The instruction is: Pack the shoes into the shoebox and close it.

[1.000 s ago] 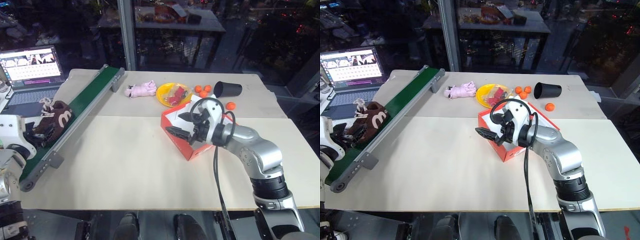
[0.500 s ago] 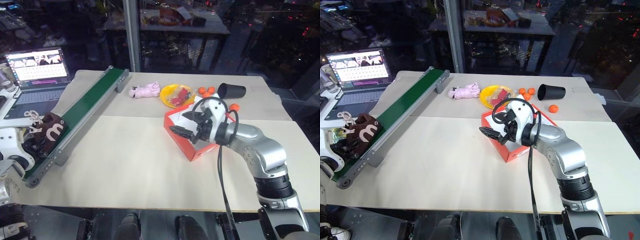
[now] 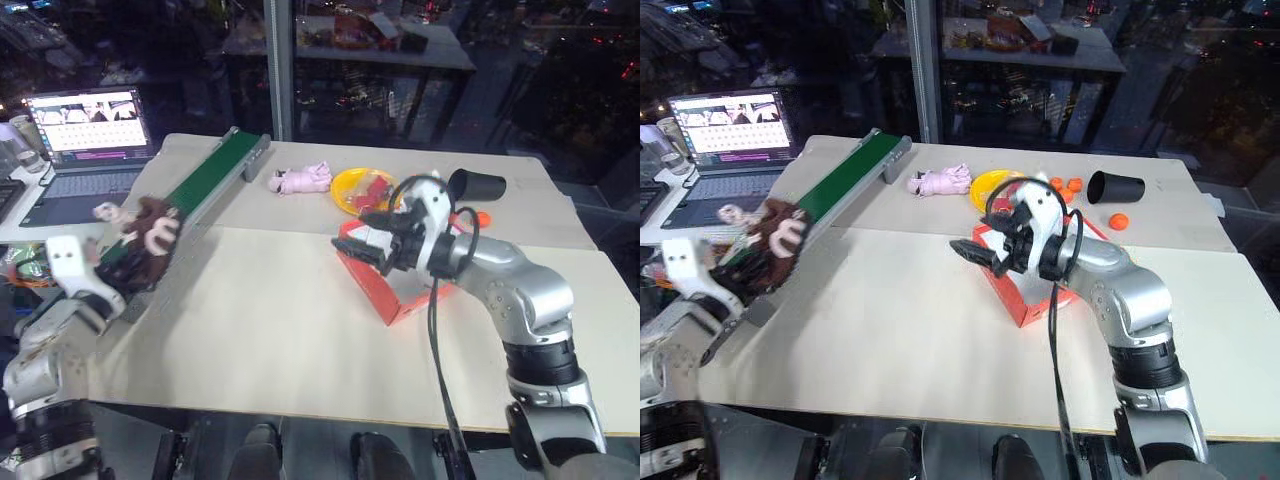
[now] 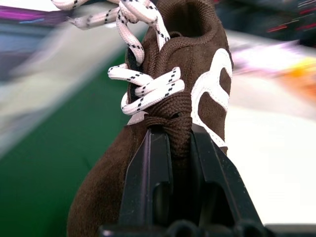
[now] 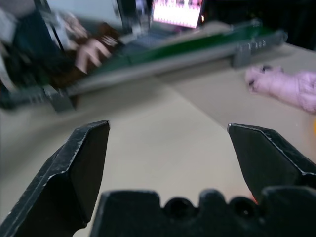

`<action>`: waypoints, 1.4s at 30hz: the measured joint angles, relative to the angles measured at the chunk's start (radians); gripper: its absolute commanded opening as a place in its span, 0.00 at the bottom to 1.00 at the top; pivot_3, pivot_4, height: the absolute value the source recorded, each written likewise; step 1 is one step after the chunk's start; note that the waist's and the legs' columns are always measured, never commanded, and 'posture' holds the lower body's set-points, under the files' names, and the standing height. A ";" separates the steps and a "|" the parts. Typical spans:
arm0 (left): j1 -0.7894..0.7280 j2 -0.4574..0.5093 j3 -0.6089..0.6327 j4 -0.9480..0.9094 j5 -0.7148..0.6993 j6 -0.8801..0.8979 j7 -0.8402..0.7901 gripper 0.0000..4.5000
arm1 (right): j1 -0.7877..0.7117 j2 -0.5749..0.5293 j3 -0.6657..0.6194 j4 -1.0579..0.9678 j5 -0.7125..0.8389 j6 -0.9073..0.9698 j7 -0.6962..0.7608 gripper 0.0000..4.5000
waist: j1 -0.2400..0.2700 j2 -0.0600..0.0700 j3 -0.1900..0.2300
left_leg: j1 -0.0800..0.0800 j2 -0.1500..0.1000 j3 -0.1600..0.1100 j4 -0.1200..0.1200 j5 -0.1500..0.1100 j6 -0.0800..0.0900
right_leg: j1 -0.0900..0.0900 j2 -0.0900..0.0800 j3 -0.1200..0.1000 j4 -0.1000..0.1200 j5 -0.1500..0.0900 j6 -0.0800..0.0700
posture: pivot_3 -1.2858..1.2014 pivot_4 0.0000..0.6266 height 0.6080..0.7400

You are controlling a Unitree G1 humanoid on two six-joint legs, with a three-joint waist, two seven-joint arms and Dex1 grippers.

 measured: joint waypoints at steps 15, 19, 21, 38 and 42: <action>-0.313 -0.253 -0.261 -0.148 -0.089 0.100 0.152 0.00 | -0.240 0.181 -0.253 0.215 0.268 0.223 -0.269 1.00 | -0.031 0.000 0.000 | -0.001 0.000 -0.001 -0.002 0.003 0.005 | 0.000 0.001 0.001 0.000 0.000 0.001 | 0.52 0.24 0.97; -0.313 -0.286 -0.272 -0.148 -0.097 0.102 0.160 0.00 | -0.256 0.185 -0.269 0.218 0.291 0.223 -0.302 1.00 | -0.030 0.000 0.000 | -0.001 0.000 -0.001 -0.002 0.003 0.005 | -0.001 0.001 0.001 -0.001 0.000 0.001 | 0.52 0.24 0.97; -0.313 -0.308 -0.289 -0.148 -0.099 0.103 0.164 0.00 | -0.256 0.197 -0.267 0.218 0.291 0.223 -0.315 1.00 | -0.029 0.000 0.000 | -0.002 0.000 -0.001 -0.001 0.003 0.005 | -0.001 0.001 0.001 -0.001 0.000 0.001 | 0.52 0.24 0.97; -0.337 -0.348 -0.322 -0.156 -0.116 0.126 0.205 0.00 | -0.256 0.232 -0.244 0.309 0.243 0.113 -0.337 0.37 | -0.029 0.000 0.000 | -0.002 -0.001 -0.002 -0.001 0.003 0.005 | -0.001 0.001 0.001 -0.001 0.000 0.001 | 0.52 0.24 0.97; -0.339 -0.340 -0.321 -0.157 -0.115 0.140 0.216 0.00 | -0.256 0.247 -0.228 0.325 0.235 0.084 -0.332 0.14 | -0.031 0.000 0.000 | -0.002 -0.001 -0.002 -0.001 0.003 0.005 | -0.001 0.001 0.001 -0.001 0.000 0.001 | 0.52 0.24 0.97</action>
